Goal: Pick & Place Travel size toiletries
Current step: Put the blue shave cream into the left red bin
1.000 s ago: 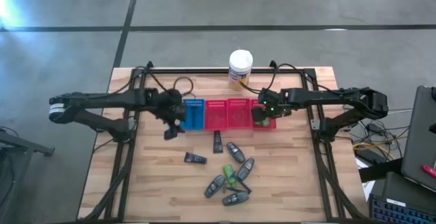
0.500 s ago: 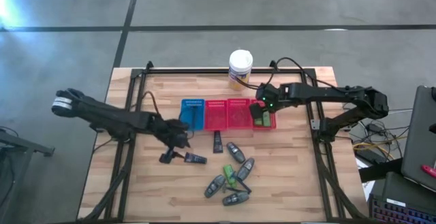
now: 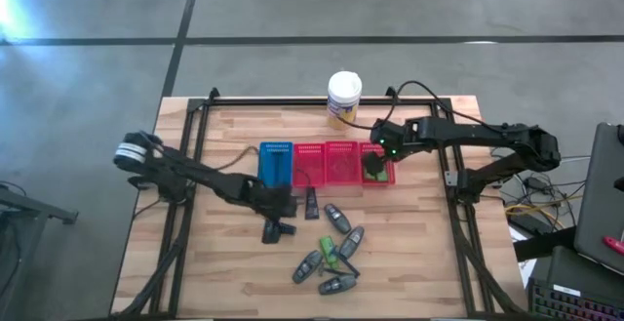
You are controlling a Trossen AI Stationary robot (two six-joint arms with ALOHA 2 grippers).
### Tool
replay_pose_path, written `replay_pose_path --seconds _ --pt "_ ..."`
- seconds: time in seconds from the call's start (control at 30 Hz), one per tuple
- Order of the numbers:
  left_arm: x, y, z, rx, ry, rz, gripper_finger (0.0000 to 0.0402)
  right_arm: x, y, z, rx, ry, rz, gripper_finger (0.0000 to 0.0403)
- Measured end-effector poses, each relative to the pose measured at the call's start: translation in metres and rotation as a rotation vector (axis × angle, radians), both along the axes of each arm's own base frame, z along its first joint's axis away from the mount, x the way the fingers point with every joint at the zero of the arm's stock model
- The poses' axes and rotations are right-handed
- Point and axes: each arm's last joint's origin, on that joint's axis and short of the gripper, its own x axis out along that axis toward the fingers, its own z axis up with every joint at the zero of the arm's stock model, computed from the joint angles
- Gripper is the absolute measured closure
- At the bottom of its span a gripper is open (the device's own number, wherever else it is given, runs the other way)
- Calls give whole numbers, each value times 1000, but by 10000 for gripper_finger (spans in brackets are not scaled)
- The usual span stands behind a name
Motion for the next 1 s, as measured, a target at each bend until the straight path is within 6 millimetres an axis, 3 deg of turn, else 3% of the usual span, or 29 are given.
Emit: replay_pose_path --seconds 0.2,0.43,0.53,0.73,0.9,1.0 --pt "20 -22 -13 85 185 -70 149 -22 5 10 -17 -43 19 39" --pt "36 -26 -19 103 227 -5 153 -46 10 19 -54 -114 -3 39" --pt "34 -25 -19 122 246 -25 175 -53 11 18 -57 -125 -11 39" --pt "27 -22 -17 166 293 -69 258 -58 12 14 -49 -124 -27 39" --pt "29 -15 -4 154 289 -45 273 -58 12 12 -46 -119 -31 39" --pt "37 1 22 157 243 42 273 -58 12 12 -47 -125 -42 39"
